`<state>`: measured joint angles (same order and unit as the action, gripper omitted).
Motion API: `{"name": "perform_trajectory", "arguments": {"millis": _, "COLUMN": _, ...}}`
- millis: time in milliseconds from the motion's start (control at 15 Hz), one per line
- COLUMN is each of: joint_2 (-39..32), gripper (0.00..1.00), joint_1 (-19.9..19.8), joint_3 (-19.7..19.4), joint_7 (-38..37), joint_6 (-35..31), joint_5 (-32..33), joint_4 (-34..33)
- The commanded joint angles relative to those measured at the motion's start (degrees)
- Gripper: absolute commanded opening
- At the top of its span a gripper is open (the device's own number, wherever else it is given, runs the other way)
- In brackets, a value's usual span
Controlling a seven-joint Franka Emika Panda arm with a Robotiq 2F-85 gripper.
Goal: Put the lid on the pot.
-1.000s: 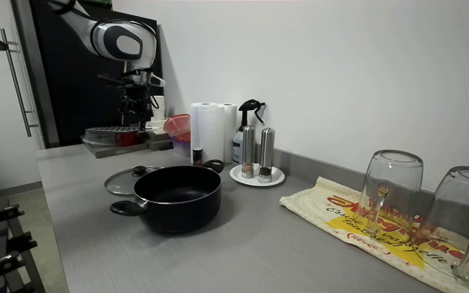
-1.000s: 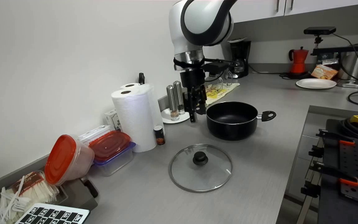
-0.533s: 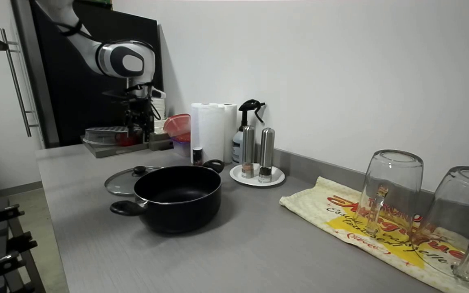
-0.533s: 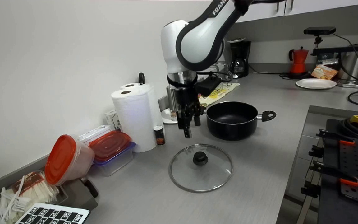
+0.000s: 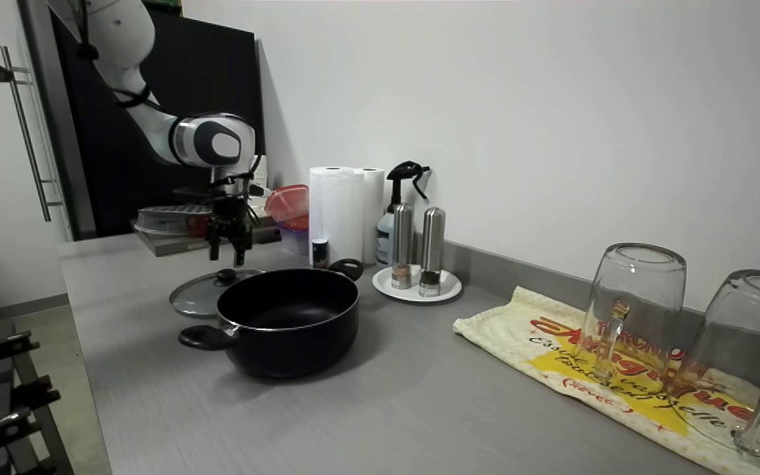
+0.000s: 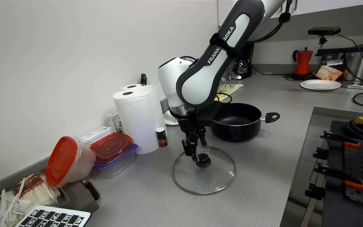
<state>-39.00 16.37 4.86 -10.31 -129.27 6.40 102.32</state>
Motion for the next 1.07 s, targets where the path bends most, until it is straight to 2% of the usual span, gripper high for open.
{"name": "perform_trajectory", "arguments": {"millis": 0, "joint_2": -2.2, "gripper": 1.00, "joint_1": 0.9, "joint_3": -1.0, "joint_7": -1.2, "joint_6": 2.6, "joint_5": 1.0, "joint_4": -4.4}}
{"name": "perform_trajectory", "arguments": {"millis": 533, "joint_2": -4.5, "gripper": 1.00, "joint_1": -0.7, "joint_3": -1.9, "joint_7": -0.8, "joint_6": 6.3, "joint_5": -0.1, "joint_4": -8.5}}
{"name": "perform_trajectory", "arguments": {"millis": 1000, "joint_2": -6.7, "gripper": 1.00, "joint_1": -1.3, "joint_3": -0.8, "joint_7": 0.0, "joint_6": 14.0, "joint_5": -1.4, "joint_4": -12.2}}
